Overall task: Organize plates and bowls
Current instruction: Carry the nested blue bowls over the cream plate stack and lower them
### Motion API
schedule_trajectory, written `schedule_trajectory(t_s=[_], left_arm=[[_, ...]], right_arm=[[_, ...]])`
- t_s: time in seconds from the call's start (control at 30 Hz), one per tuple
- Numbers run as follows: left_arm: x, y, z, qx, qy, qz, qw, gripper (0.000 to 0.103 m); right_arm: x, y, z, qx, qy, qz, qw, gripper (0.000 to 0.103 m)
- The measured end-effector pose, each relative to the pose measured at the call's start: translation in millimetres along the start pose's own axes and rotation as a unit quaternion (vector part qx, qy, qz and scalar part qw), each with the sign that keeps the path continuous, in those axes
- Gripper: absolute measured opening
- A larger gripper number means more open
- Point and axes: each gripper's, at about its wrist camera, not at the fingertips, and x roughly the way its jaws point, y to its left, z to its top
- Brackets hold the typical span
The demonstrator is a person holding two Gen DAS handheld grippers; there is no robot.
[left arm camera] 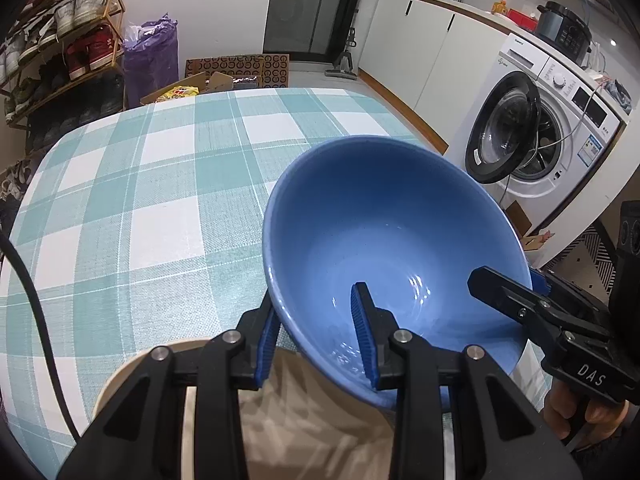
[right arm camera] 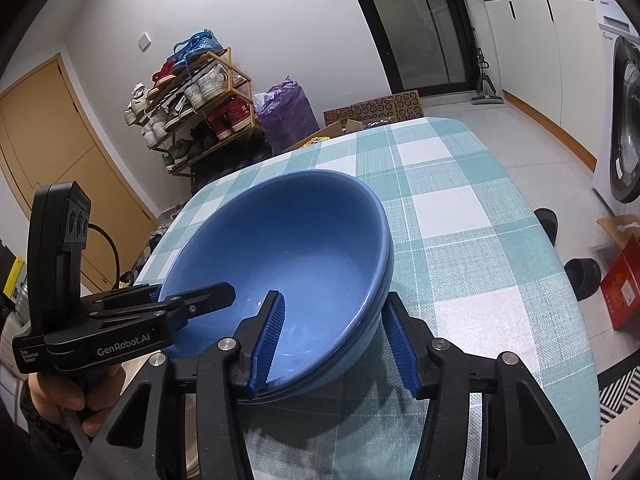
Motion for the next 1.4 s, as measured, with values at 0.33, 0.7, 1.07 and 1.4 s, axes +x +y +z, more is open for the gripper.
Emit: schedule_trajectory(t_s=[0.33, 0.7, 1.07, 1.4], left_arm=[[-15, -6, 3, 0.006, -0.015, 0.007, 0.9998, 0.033], [-52, -8, 3, 0.007, -0.045, 0.018, 0.9988, 0.033], [-84, 14, -10, -0.022, -0.064, 0.039, 0.9969, 0.033], [-103, 41, -39, -0.043, -0.069, 0.065, 0.9945, 0.033]], right_arm=[[-13, 1, 2, -0.004, -0.012, 0.005, 1.000, 0.052], [-45, 19, 7, -0.017, -0.038, 0.025, 0.999, 0.052], [-58, 56, 4, -0.051, -0.038, 0.053, 0.997, 0.052], [-54, 90, -8, -0.076, -0.021, 0.082, 0.994, 0.052]])
